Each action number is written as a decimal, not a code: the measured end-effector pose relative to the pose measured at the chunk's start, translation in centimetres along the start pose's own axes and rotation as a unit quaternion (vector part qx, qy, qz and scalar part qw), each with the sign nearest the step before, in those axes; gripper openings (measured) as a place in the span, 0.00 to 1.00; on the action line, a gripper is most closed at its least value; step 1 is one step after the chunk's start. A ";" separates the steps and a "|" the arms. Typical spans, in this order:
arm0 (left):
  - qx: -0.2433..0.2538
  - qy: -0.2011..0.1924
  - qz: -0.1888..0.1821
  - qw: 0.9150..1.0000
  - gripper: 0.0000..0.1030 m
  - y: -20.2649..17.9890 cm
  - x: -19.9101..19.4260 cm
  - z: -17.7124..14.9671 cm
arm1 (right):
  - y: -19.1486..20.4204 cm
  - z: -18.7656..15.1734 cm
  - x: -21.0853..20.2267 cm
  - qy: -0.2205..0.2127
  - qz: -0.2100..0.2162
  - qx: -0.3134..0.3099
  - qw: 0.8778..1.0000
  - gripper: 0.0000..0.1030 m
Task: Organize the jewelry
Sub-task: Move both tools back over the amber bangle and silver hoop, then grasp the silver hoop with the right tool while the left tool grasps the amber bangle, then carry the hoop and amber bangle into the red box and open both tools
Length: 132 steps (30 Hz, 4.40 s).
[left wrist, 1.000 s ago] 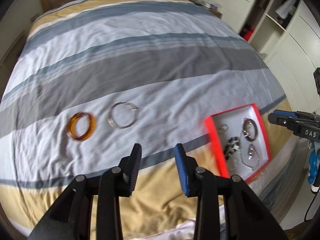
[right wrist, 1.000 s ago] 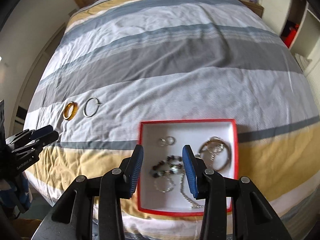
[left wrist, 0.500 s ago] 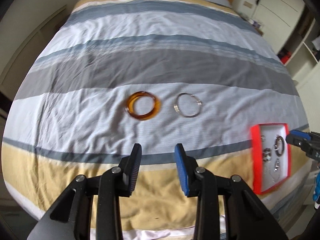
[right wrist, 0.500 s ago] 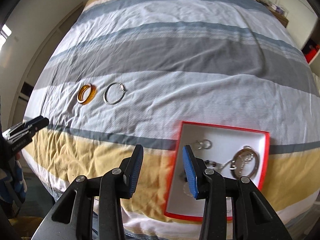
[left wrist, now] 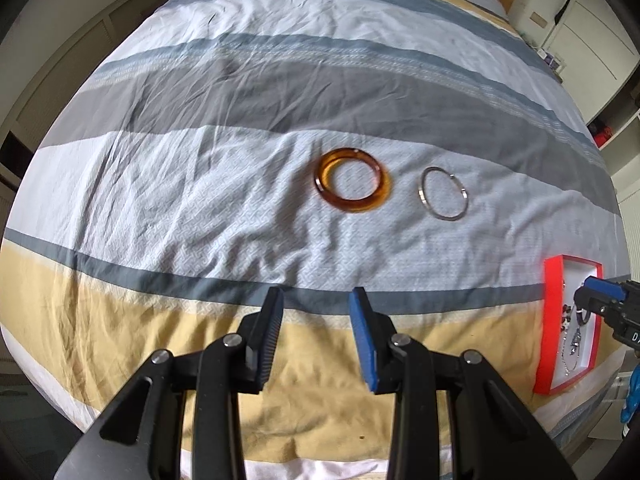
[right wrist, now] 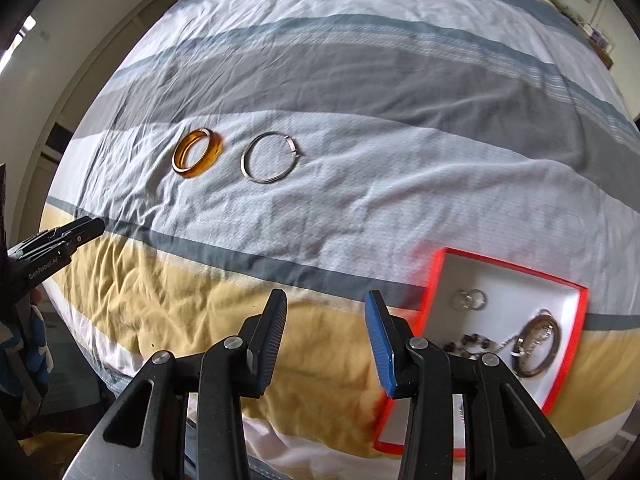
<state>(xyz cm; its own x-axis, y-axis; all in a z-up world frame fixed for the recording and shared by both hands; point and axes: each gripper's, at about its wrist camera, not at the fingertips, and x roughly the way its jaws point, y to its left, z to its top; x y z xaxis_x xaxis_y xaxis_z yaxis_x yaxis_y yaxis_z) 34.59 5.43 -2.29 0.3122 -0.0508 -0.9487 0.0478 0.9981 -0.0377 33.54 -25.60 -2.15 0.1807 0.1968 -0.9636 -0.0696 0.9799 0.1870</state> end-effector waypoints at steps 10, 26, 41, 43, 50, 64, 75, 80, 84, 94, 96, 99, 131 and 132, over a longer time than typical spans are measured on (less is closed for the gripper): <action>-0.005 0.002 -0.008 1.000 0.32 1.8 3.7 1.5 | 3.5 2.6 4.9 0.020 0.015 -0.027 0.999 0.39; -0.058 0.002 -0.061 0.996 0.32 4.4 9.5 6.5 | 4.4 9.4 10.5 0.025 0.026 -0.030 0.999 0.41; -0.036 0.015 -0.073 0.997 0.32 2.0 14.5 9.0 | 2.8 13.0 15.2 0.030 0.029 0.006 0.999 0.41; -0.037 0.017 -0.073 0.996 0.32 1.9 15.0 9.2 | 2.7 13.2 15.7 0.030 0.030 0.013 0.999 0.41; -0.033 0.017 -0.064 0.997 0.30 1.1 16.4 10.0 | 2.8 13.9 17.8 0.050 0.023 0.020 0.998 0.43; -0.012 -0.009 -0.052 0.999 0.09 -0.3 14.0 8.8 | 4.9 13.5 16.2 0.038 -0.002 -0.021 0.999 0.04; 0.012 -0.030 -0.056 0.998 0.09 -0.3 9.9 6.4 | 6.1 11.0 10.7 -0.012 0.007 -0.030 0.999 0.03; 0.029 -0.038 -0.055 0.997 0.09 -1.3 7.7 5.5 | 3.9 8.4 7.0 -0.035 0.010 -0.018 0.999 0.03; 0.050 -0.045 -0.060 0.996 0.09 -3.3 6.3 4.9 | 1.6 6.8 4.7 -0.053 0.009 0.000 0.999 0.03; 0.121 -0.051 -0.102 0.986 0.09 -11.7 3.8 3.3 | -5.8 -0.1 -1.7 -0.087 -0.009 0.065 0.994 0.03; 0.138 -0.052 -0.114 0.982 0.09 -13.9 3.3 2.9 | -7.1 -1.6 -2.6 -0.089 -0.015 0.077 0.993 0.03; 0.160 -0.051 -0.130 0.977 0.09 -16.9 2.8 2.3 | -9.0 -3.5 -3.3 -0.087 -0.023 0.092 0.992 0.03; 0.309 0.035 -0.143 0.939 0.09 -38.4 9.3 -4.3 | -24.6 -8.0 1.3 -0.050 -0.025 0.179 0.982 0.04; 0.310 0.036 -0.142 0.940 0.09 -38.5 9.5 -4.4 | -24.9 -8.2 1.5 -0.048 -0.026 0.180 0.982 0.04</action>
<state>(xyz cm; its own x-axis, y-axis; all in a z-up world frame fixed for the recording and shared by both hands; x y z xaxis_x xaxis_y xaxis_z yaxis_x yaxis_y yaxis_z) 31.58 -33.32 -11.24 0.1401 -0.2870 -0.9476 0.6690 0.7330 -0.1230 27.54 -49.96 -9.77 0.2682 0.1306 -0.9545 0.2910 0.9335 0.2095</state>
